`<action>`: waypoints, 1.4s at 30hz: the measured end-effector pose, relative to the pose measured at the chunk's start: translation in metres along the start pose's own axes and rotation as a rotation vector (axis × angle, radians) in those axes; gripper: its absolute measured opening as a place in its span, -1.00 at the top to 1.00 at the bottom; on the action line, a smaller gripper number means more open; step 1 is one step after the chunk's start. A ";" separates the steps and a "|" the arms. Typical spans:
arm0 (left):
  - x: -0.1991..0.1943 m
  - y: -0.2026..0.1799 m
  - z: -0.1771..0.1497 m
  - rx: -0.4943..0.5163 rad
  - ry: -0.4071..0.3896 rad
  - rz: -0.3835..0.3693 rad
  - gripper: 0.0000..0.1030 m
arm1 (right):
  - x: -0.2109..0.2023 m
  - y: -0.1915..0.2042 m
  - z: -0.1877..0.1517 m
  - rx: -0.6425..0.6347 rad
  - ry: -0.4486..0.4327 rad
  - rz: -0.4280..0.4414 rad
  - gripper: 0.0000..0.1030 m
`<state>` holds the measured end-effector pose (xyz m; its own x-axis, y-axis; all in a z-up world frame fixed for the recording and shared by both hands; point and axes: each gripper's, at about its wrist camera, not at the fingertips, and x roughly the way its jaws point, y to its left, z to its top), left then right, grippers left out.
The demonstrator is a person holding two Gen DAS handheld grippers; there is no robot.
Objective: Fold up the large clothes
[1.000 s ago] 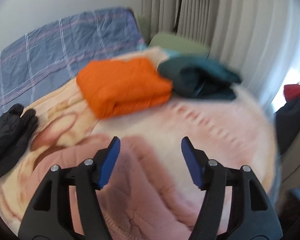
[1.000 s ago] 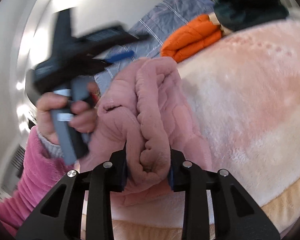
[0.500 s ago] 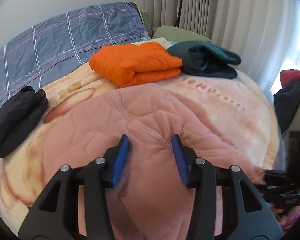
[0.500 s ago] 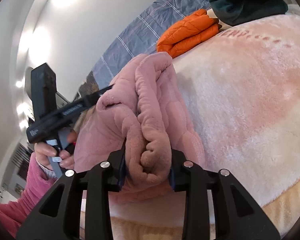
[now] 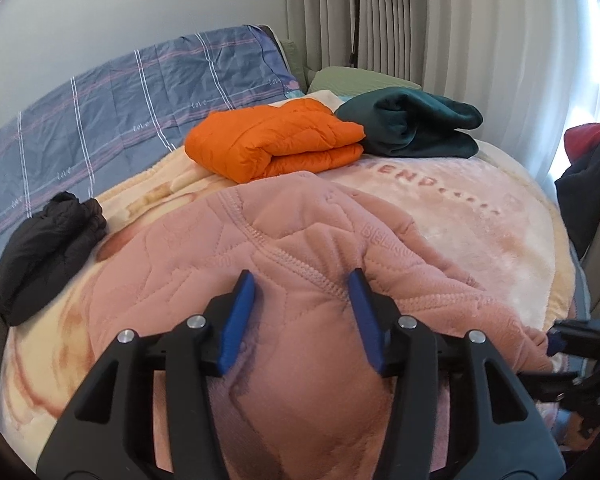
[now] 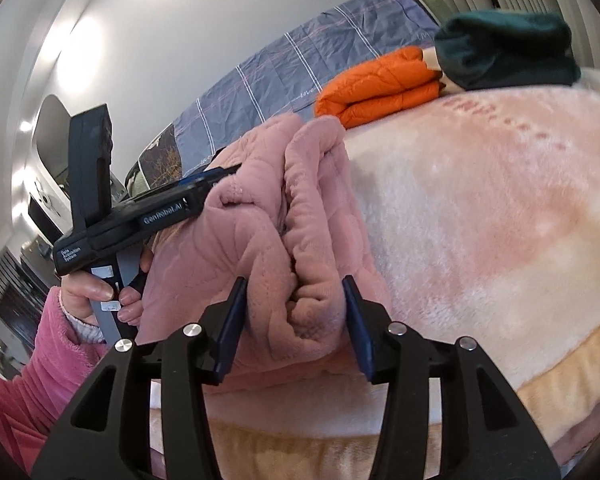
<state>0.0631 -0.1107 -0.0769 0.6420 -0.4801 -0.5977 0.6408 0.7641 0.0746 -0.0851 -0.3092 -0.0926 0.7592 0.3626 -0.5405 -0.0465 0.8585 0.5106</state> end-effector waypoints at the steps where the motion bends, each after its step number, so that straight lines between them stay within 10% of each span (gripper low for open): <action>1: 0.000 0.000 0.000 0.001 -0.003 0.002 0.02 | 0.001 -0.001 0.002 -0.006 -0.005 -0.008 0.07; 12: -0.009 0.006 -0.008 -0.030 -0.051 -0.008 0.02 | 0.007 -0.032 0.081 0.060 -0.035 0.120 0.07; 26: -0.013 0.013 -0.012 -0.056 -0.071 -0.031 0.02 | 0.169 -0.077 0.168 0.355 0.283 0.327 0.26; 28: -0.013 0.016 -0.012 -0.073 -0.074 -0.037 0.02 | 0.182 -0.071 0.177 0.326 0.291 0.347 0.80; 32: -0.033 0.026 -0.012 -0.126 -0.139 -0.075 0.02 | 0.152 -0.038 0.194 0.168 0.176 0.387 0.83; 38: -0.020 0.024 -0.011 -0.109 -0.074 -0.128 -0.02 | 0.163 -0.045 0.178 0.079 0.187 0.146 0.83; 42: 0.003 0.010 -0.002 -0.051 0.024 -0.067 -0.03 | 0.187 -0.085 0.150 0.136 0.218 -0.021 0.19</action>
<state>0.0705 -0.1036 -0.0800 0.5877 -0.5208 -0.6192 0.6594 0.7517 -0.0063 0.1585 -0.3682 -0.1368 0.6001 0.4275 -0.6761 0.0672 0.8153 0.5751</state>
